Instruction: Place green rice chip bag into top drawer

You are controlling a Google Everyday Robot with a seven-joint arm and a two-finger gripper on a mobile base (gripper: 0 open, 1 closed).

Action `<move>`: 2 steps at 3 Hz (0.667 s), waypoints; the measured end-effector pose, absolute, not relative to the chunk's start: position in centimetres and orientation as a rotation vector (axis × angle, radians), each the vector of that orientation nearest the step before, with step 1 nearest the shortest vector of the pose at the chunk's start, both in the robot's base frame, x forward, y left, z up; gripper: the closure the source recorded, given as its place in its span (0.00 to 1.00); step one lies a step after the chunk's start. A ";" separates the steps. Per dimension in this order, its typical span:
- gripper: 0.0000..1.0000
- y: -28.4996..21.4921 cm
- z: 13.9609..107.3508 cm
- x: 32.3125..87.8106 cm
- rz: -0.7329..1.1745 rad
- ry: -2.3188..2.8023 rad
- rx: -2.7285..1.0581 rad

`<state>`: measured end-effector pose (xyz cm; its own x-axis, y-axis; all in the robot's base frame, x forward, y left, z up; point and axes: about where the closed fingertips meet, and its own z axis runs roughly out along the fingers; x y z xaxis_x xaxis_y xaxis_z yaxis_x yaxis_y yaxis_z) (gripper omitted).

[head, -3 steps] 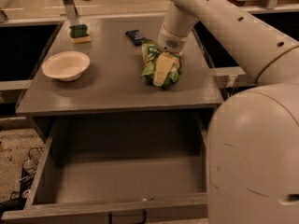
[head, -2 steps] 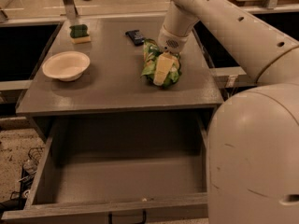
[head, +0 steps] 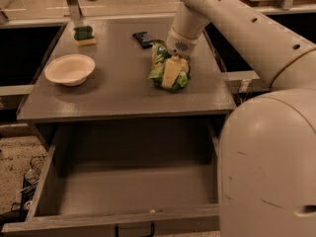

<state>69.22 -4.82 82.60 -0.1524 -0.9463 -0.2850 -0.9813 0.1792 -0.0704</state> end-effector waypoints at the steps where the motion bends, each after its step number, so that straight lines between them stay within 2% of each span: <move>1: 1.00 -4.8 82.6 69.2 0.190 2.193 -1.848; 2: 1.00 -4.8 83.0 69.2 0.190 2.193 -1.848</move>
Offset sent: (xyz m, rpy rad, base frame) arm -0.0035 0.0014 0.0105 0.0155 0.0139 0.0090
